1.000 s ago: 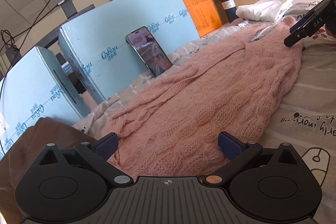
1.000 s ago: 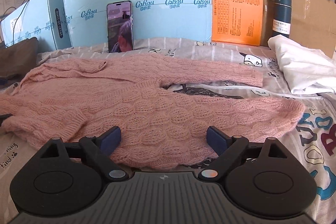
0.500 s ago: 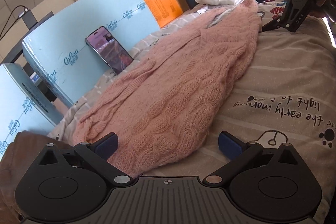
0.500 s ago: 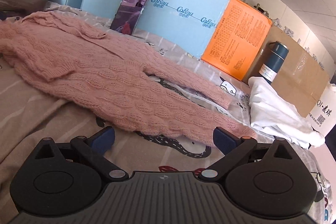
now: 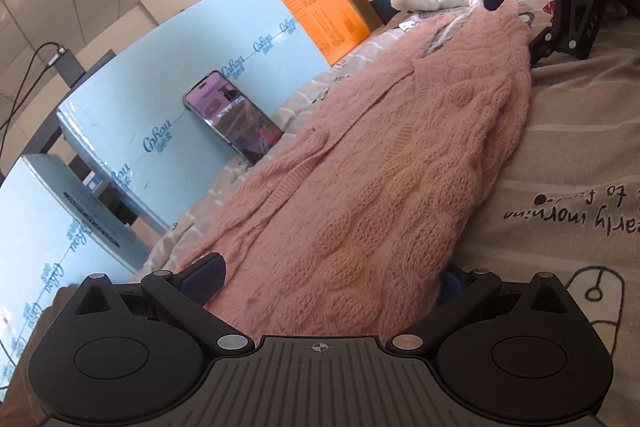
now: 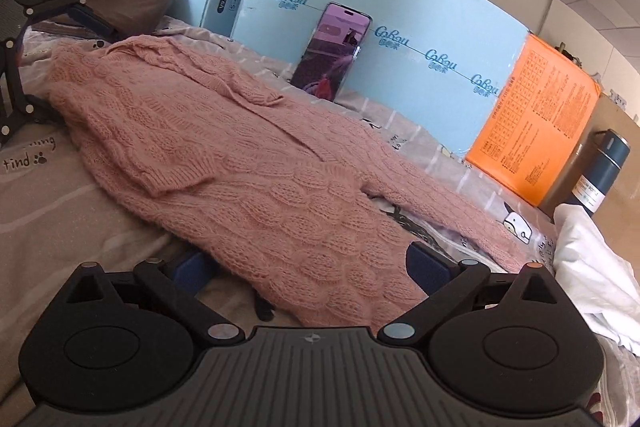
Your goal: Fold clothes
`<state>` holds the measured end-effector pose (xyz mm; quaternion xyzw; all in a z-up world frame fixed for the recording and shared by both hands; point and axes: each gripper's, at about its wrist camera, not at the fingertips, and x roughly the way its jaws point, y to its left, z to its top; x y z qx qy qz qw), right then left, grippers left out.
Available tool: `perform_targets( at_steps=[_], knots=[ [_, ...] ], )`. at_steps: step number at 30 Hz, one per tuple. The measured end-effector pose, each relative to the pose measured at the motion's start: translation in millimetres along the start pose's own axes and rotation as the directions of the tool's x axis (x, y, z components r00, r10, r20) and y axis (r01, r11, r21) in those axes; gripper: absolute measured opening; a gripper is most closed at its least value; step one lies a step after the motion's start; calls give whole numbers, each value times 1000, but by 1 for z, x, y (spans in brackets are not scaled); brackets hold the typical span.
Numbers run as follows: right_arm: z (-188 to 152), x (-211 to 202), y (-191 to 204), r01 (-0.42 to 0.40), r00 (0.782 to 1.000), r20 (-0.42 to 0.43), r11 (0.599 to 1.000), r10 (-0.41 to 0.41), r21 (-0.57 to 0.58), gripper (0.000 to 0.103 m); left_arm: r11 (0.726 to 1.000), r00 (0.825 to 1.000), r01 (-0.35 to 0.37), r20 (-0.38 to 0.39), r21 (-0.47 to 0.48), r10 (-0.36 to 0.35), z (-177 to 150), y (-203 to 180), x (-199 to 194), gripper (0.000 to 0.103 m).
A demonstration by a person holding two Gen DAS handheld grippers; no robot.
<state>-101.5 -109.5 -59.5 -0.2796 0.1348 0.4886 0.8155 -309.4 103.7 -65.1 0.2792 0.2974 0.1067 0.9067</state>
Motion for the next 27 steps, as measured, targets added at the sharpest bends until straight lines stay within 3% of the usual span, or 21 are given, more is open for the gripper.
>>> perform_targets(
  at_steps=[2, 5, 6, 7, 10, 11, 13, 16, 22, 27],
  knots=[
    [-5, -2, -13, 21, 1000, -5, 999, -21, 35, 100, 999, 999, -40, -29, -26, 39, -7, 9, -1, 97],
    [-9, -6, -28, 14, 1000, 13, 997, -15, 79, 93, 997, 999, -51, -18, -61, 50, -10, 16, 0, 72],
    [-9, -7, -30, -1, 1000, 24, 997, -1, 82, 89, 997, 1000, -26, 1, -74, 26, -9, 18, -1, 53],
    [-9, -8, -31, -18, 999, 35, 997, 15, 81, 78, 997, 1000, -8, 16, -82, 10, -7, 20, -1, 40],
    [-5, -11, -33, -98, 993, 75, 993, 93, 71, 39, 994, 997, 41, 62, -105, -34, -3, 25, -2, 26],
    [-4, -12, -33, -126, 989, 89, 990, 120, 67, 28, 992, 997, 42, 72, -122, -33, -3, 28, -2, 26],
    [0, -13, -37, -171, 979, 120, 983, 162, 67, 20, 985, 995, 41, 96, -170, -24, -2, 37, 0, 25],
    [13, -8, -52, -190, 968, 187, 977, 169, 99, 14, 972, 993, 46, 120, -231, -19, 0, 49, 6, 25],
    [44, 20, -75, -231, 948, 248, 967, 199, 109, 11, 953, 995, 49, 99, -299, -20, 5, 74, 26, 24],
    [64, 57, -90, -250, 949, 225, 961, 219, 119, 10, 944, 997, 62, 73, -325, -41, 9, 90, 46, 24]
  ],
)
